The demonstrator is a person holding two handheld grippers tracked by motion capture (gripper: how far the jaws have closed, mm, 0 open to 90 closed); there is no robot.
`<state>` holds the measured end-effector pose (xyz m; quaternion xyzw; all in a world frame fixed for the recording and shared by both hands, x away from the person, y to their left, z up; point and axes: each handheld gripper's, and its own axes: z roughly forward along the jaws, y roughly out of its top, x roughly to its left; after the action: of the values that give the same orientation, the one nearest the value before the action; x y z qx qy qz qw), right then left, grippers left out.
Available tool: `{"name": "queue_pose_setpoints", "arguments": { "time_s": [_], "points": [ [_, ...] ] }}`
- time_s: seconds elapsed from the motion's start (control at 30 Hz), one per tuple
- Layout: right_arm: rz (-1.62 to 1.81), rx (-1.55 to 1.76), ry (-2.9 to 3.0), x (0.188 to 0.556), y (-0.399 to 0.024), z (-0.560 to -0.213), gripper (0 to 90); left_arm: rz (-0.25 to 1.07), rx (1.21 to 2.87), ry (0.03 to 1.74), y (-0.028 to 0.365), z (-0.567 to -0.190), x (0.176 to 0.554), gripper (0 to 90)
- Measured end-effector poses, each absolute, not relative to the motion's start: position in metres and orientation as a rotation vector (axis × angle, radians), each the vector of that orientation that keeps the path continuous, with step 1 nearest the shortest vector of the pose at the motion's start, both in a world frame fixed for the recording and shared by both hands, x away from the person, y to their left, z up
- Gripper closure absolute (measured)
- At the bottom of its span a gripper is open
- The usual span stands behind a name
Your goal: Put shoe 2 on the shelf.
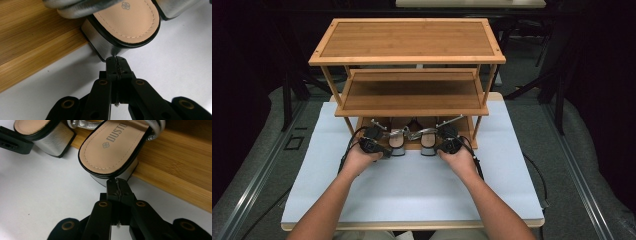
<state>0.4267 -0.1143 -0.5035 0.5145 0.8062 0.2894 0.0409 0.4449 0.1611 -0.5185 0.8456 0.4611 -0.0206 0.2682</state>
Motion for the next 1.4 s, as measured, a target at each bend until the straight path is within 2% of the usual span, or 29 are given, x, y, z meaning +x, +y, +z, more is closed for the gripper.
{"name": "queue_pose_setpoints", "arguments": {
  "time_s": [0.3,0.87,1.4],
  "points": [
    [0.884,1.568,2.471,0.427,-0.110,-0.504,89.8,-0.037,2.285,1.238,0.154,-0.518,0.443,90.0],
    [0.868,1.540,2.474,0.418,-0.114,-0.496,89.5,-0.022,2.271,1.242,0.174,-0.506,0.433,89.9],
    [0.867,1.495,2.474,0.369,-0.150,-0.495,88.4,0.067,2.246,1.228,0.218,-0.489,0.393,89.7]
  ]
}}
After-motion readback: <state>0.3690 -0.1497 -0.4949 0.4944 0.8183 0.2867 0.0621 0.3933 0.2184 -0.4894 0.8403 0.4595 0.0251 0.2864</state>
